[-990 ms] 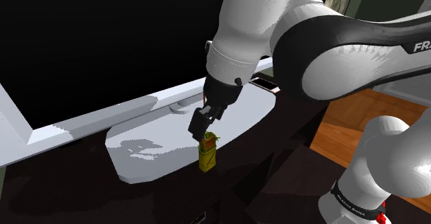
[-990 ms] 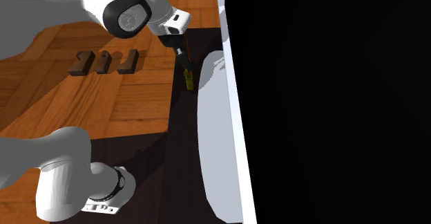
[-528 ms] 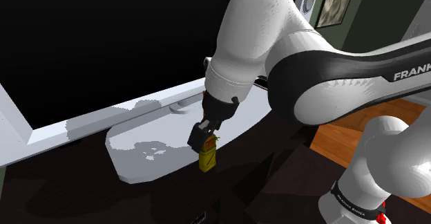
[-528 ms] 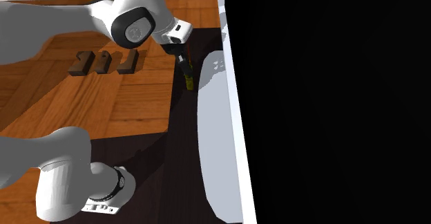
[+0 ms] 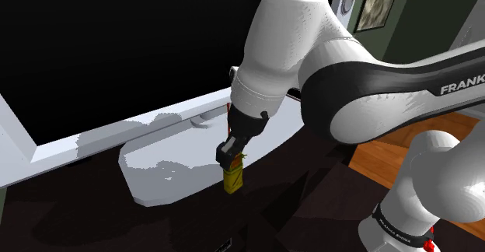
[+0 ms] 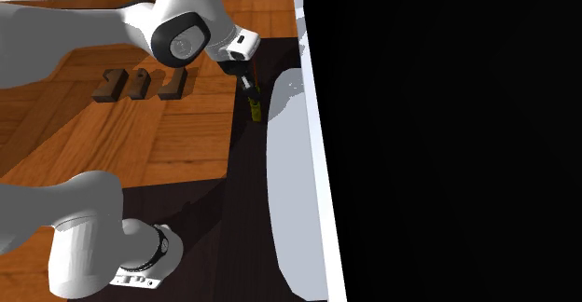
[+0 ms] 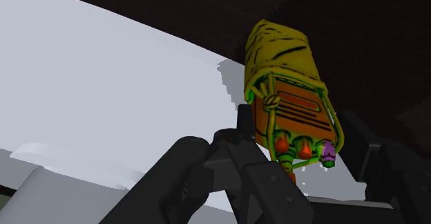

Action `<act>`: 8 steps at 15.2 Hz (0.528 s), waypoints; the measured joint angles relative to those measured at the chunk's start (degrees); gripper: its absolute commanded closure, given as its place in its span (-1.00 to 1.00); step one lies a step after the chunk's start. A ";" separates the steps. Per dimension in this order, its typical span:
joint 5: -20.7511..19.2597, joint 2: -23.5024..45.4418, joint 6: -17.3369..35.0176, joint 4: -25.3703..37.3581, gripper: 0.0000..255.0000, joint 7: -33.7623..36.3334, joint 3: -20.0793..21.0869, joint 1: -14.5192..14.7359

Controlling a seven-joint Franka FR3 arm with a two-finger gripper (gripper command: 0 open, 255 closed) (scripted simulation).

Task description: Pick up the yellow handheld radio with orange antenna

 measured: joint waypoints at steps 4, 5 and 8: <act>0.01 -0.05 -0.51 0.36 1.00 -0.08 -0.10 0.00; 0.00 -0.13 -1.14 0.91 1.00 -0.16 -0.22 -0.01; 0.05 -0.68 -3.44 2.69 1.00 -0.63 -0.85 0.00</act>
